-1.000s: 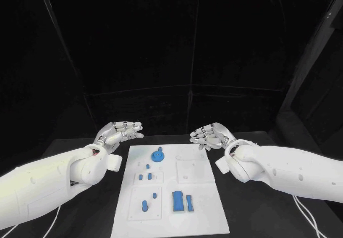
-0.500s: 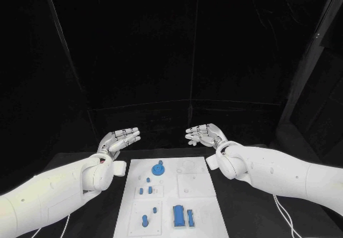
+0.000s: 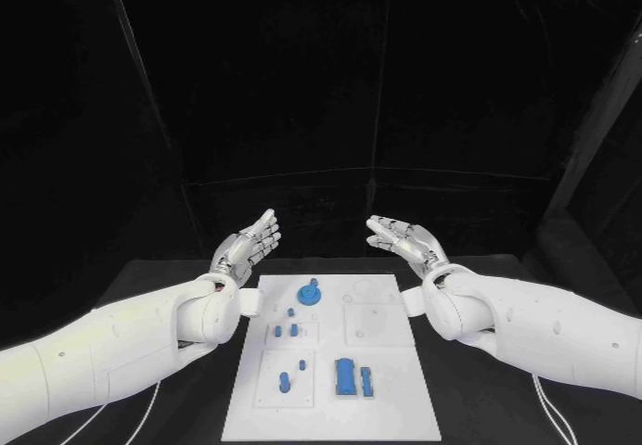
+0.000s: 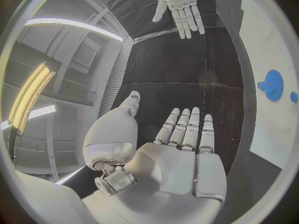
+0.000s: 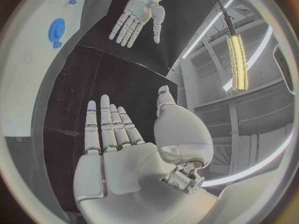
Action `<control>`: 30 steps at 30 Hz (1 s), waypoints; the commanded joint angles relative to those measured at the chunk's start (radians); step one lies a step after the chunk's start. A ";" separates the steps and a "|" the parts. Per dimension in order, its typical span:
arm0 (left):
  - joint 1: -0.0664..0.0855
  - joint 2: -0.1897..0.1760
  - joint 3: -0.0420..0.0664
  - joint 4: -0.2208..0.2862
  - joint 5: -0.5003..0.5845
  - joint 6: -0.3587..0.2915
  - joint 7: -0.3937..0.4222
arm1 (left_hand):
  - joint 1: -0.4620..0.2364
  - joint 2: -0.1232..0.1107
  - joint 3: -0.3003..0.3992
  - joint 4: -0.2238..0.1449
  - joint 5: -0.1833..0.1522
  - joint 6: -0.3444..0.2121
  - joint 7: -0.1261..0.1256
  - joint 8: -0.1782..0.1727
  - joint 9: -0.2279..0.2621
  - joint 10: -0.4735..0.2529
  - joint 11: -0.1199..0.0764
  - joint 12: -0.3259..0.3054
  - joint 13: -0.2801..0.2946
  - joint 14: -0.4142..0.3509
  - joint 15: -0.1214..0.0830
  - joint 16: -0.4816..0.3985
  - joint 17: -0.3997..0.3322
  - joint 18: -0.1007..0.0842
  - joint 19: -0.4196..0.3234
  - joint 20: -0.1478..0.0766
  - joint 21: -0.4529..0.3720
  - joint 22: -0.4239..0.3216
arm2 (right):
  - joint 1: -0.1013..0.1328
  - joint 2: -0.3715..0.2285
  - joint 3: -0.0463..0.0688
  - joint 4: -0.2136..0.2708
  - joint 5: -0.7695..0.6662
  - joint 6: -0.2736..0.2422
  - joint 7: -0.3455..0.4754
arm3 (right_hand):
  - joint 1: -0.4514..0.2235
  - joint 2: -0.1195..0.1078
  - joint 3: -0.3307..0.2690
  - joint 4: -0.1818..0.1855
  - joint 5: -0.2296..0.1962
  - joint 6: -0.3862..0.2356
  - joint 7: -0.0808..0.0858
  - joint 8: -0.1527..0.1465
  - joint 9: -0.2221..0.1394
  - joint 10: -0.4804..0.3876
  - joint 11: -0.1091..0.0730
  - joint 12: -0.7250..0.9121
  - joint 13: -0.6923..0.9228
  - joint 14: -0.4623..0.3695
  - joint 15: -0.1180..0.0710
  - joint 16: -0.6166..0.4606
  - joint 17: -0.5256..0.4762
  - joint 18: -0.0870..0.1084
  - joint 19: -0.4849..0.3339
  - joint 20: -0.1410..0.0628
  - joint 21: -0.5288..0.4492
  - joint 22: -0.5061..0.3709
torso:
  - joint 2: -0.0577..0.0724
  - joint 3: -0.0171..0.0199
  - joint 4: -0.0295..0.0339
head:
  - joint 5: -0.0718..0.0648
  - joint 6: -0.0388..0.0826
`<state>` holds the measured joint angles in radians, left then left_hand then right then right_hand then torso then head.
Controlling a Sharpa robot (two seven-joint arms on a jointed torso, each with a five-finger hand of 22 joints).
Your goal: Assemble the parts on the task board
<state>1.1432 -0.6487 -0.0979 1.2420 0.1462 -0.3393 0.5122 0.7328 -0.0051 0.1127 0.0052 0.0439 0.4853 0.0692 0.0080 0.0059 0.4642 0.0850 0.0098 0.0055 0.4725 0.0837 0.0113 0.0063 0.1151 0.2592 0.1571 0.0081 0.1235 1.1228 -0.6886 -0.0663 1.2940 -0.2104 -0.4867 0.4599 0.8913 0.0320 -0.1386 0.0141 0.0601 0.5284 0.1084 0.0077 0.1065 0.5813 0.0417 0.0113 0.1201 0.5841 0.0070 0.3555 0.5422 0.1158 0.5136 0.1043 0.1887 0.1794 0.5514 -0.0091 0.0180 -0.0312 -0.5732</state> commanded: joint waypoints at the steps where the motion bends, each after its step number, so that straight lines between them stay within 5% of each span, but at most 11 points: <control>1: -0.025 -0.037 0.025 0.098 -0.073 -0.198 0.006 | -0.241 0.005 -0.036 -0.005 -0.044 -0.159 -0.069 -0.008 -0.006 -0.153 -0.085 -0.010 -0.006 -0.156 -0.084 -0.011 -0.006 -0.035 -0.084 -0.053 -0.008 -0.041 | -0.022 -0.029 0.020 0.095 0.112 -0.150 0.036 | -0.291 -0.032 0.045 -0.014 -0.060 -0.173 -0.036 -0.008 -0.035 -0.190 -0.042 -0.011 -0.039 -0.191 -0.007 -0.116 -0.177 -0.035 -0.168 -0.034 -0.062 -0.059 | -0.006 0.0082 -0.0162 | 0.026 -0.023; 2: -0.033 -0.049 0.035 0.127 -0.082 -0.227 0.007 | -0.261 0.005 -0.040 -0.005 -0.044 -0.173 -0.069 -0.008 -0.006 -0.166 -0.085 -0.010 -0.006 -0.169 -0.084 -0.011 -0.006 -0.035 -0.092 -0.056 -0.008 -0.044 | -0.029 -0.038 0.026 0.120 0.125 -0.169 0.039 | -0.316 -0.032 0.049 -0.014 -0.060 -0.187 -0.108 -0.008 -0.107 -0.206 -0.042 -0.011 -0.042 -0.207 -0.007 -0.126 -0.192 -0.035 -0.182 -0.104 -0.066 -0.064 | -0.007 0.0087 -0.0172 | 0.029 -0.025; 3: -0.041 -0.060 0.043 0.154 -0.091 -0.254 0.007 | -0.275 0.005 -0.042 -0.005 -0.044 -0.182 -0.069 -0.008 -0.006 -0.175 -0.085 -0.010 -0.006 -0.177 -0.084 -0.011 -0.006 -0.041 -0.097 -0.059 -0.008 -0.046 | -0.036 -0.046 0.032 0.144 0.138 -0.186 0.043 | -0.335 -0.032 0.053 -0.014 -0.060 -0.199 -0.108 -0.008 -0.107 -0.219 -0.042 -0.011 -0.045 -0.220 -0.007 -0.134 -0.204 -0.035 -0.193 -0.104 -0.071 -0.068 | -0.007 0.0090 -0.0178 | 0.031 -0.026; 4: -0.049 -0.070 0.051 0.179 -0.099 -0.280 0.007 | -0.293 0.005 -0.113 -0.005 -0.044 -0.194 -0.069 -0.008 -0.006 -0.186 -0.085 -0.010 -0.006 -0.189 -0.084 -0.011 -0.006 -0.115 -0.102 -0.064 -0.008 -0.049 | -0.042 -0.054 0.038 0.166 0.150 -0.202 0.045 | -0.357 -0.032 0.055 -0.014 -0.060 -0.211 -0.108 -0.008 -0.107 -0.233 -0.042 -0.011 -0.048 -0.234 -0.007 -0.142 -0.217 -0.036 -0.205 -0.104 -0.075 -0.072 | -0.007 0.0091 -0.0180 | 0.031 -0.027; 8: -0.075 -0.107 0.079 0.268 -0.127 -0.370 0.007 | -0.364 0.005 -0.113 -0.005 -0.044 -0.241 -0.069 -0.008 -0.006 -0.231 -0.085 -0.010 -0.006 -0.235 -0.084 -0.011 -0.006 -0.115 -0.126 -0.080 -0.008 -0.123 | -0.063 -0.079 0.057 0.240 0.191 -0.257 0.055 | -0.438 -0.032 0.068 -0.014 -0.060 -0.259 -0.108 -0.008 -0.107 -0.286 -0.042 -0.011 -0.120 -0.287 -0.007 -0.175 -0.266 -0.046 -0.253 -0.104 -0.092 -0.088 | -0.007 0.0091 -0.0180 | 0.031 -0.027; 10: -0.083 -0.118 0.087 0.295 -0.136 -0.397 0.008 | -0.393 0.005 -0.113 -0.005 -0.044 -0.260 -0.069 -0.008 -0.006 -0.249 -0.085 -0.010 -0.006 -0.254 -0.084 -0.011 -0.006 -0.115 -0.137 -0.086 -0.008 -0.123 | -0.068 -0.086 0.062 0.260 0.202 -0.271 0.058 | -0.474 -0.032 0.139 -0.014 -0.060 -0.281 -0.108 -0.008 -0.107 -0.310 -0.042 -0.011 -0.120 -0.311 -0.007 -0.189 -0.289 -0.046 -0.273 -0.104 -0.100 -0.095 | -0.007 0.0091 -0.0180 | 0.031 -0.027; 11: -0.086 -0.122 0.091 0.305 -0.139 -0.407 0.008 | -0.406 0.005 -0.113 -0.005 -0.044 -0.269 -0.069 -0.008 -0.006 -0.258 -0.085 -0.010 -0.006 -0.262 -0.084 -0.011 -0.006 -0.115 -0.141 -0.157 -0.008 -0.123 | -0.070 -0.088 0.064 0.267 0.205 -0.277 0.059 | -0.491 -0.032 0.139 -0.014 -0.060 -0.291 -0.108 -0.008 -0.107 -0.320 -0.042 -0.011 -0.120 -0.322 -0.007 -0.196 -0.299 -0.116 -0.283 -0.104 -0.104 -0.099 | -0.007 0.0091 -0.0180 | 0.031 -0.027; 20: -0.093 -0.131 0.098 0.328 -0.146 -0.431 0.008 | -0.508 0.005 -0.113 -0.005 -0.044 -0.337 -0.069 -0.008 -0.006 -0.322 -0.085 -0.010 -0.006 -0.328 -0.084 -0.011 -0.006 -0.115 -0.182 -0.157 -0.008 -0.123 | -0.073 -0.091 0.066 0.276 0.210 -0.283 0.060 | -0.611 -0.032 0.139 -0.014 -0.060 -0.362 -0.108 -0.008 -0.107 -0.399 -0.042 -0.011 -0.120 -0.400 -0.007 -0.244 -0.372 -0.116 -0.352 -0.104 -0.189 -0.179 | -0.007 0.0091 -0.0180 | 0.031 -0.027; 25: -0.093 -0.131 0.098 0.328 -0.146 -0.431 0.008 | -0.552 0.005 -0.113 -0.005 -0.044 -0.366 -0.069 -0.008 -0.006 -0.350 -0.085 -0.010 -0.006 -0.356 -0.084 -0.011 -0.006 -0.115 -0.259 -0.157 -0.008 -0.123 | -0.073 -0.091 0.066 0.276 0.210 -0.283 0.060 | -0.773 -0.032 0.139 -0.014 -0.060 -0.458 -0.108 -0.008 -0.107 -0.504 -0.042 -0.011 -0.120 -0.507 -0.007 -0.355 -0.470 -0.116 -0.514 -0.104 -0.189 -0.179 | -0.007 0.0091 -0.0180 | 0.031 -0.027; 26: -0.093 -0.131 0.098 0.328 -0.146 -0.431 0.008 | -0.557 0.005 -0.113 -0.005 -0.044 -0.368 -0.069 -0.008 -0.006 -0.353 -0.085 -0.010 -0.006 -0.359 -0.084 -0.011 -0.006 -0.115 -0.259 -0.157 -0.008 -0.123 | -0.073 -0.091 0.066 0.276 0.210 -0.283 0.060 | -0.793 -0.032 0.139 -0.014 -0.060 -0.528 -0.108 -0.008 -0.107 -0.581 -0.042 -0.011 -0.120 -0.584 -0.007 -0.355 -0.542 -0.116 -0.514 -0.104 -0.189 -0.179 | -0.007 0.0091 -0.0180 | 0.031 -0.027; 30: -0.093 -0.131 0.098 0.328 -0.146 -0.431 0.008 | -0.583 0.005 -0.113 -0.005 -0.044 -0.386 -0.069 -0.008 -0.006 -0.369 -0.085 -0.010 -0.006 -0.376 -0.084 -0.011 -0.006 -0.115 -0.259 -0.157 -0.008 -0.123 | -0.073 -0.091 0.066 0.276 0.210 -0.283 0.060 | -0.891 -0.032 0.139 -0.014 -0.060 -0.528 -0.108 -0.008 -0.107 -0.581 -0.042 -0.011 -0.120 -0.584 -0.007 -0.355 -0.542 -0.116 -0.514 -0.104 -0.189 -0.179 | -0.007 0.0091 -0.0180 | 0.031 -0.027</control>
<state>1.0485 -0.7798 -0.0014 1.5680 0.0191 -0.7555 0.5118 0.2050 0.0003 0.0055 -0.0001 0.0038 0.1363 0.0004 0.0041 0.0014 0.1304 0.0001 0.0035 0.0015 0.1341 0.0019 0.0069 0.0011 0.0211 0.0329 0.0019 0.0040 0.0025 1.0483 -0.7799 -0.0009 1.5675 -0.0040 -0.7577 0.5042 0.0092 0.0002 -0.0038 0.0005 0.0064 0.0035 0.0005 0.0039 0.0009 0.0050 0.0000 0.0036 0.0009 0.0035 -0.0001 0.0034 0.0021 0.0065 0.0054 -0.0003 0.0033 0.0009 0.5442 0.0000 -0.0001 0.0001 -0.5999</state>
